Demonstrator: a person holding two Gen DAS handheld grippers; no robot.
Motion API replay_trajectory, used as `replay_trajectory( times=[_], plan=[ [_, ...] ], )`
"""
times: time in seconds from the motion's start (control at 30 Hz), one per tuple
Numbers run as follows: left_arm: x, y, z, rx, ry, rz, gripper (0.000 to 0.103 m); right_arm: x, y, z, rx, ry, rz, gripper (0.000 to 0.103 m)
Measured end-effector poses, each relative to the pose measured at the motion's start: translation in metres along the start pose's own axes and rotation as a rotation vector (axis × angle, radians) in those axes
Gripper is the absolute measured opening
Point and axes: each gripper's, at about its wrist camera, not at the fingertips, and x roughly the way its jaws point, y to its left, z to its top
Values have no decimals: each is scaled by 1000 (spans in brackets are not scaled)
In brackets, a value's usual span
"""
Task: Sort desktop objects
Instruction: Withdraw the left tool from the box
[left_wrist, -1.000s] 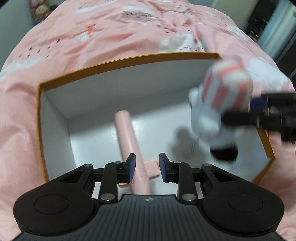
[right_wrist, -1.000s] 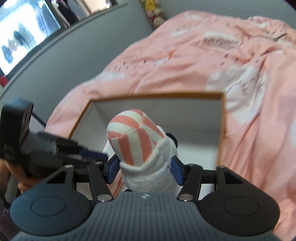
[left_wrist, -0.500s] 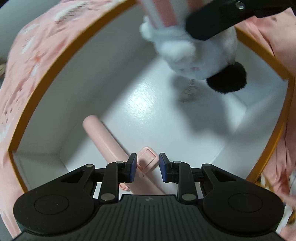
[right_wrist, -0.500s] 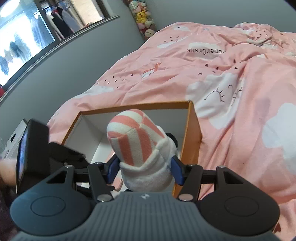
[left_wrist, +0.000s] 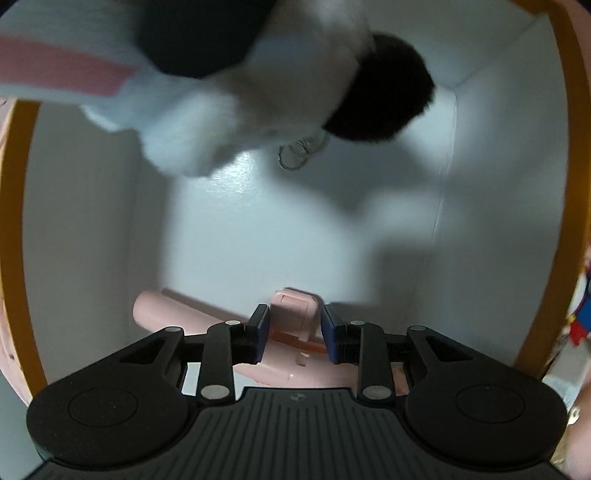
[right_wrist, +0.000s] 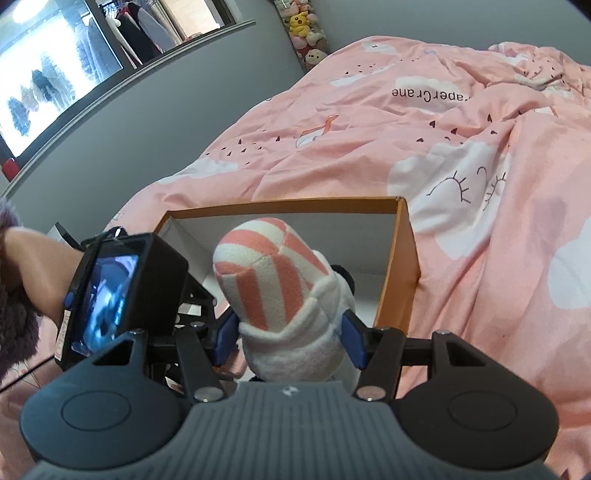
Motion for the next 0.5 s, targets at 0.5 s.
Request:
replay_trajectory(
  times=[0.5],
  plan=[
    [-13, -6, -33, 4, -111, 81, 32, 7, -4, -1, 59, 10, 58, 61]
  ],
)
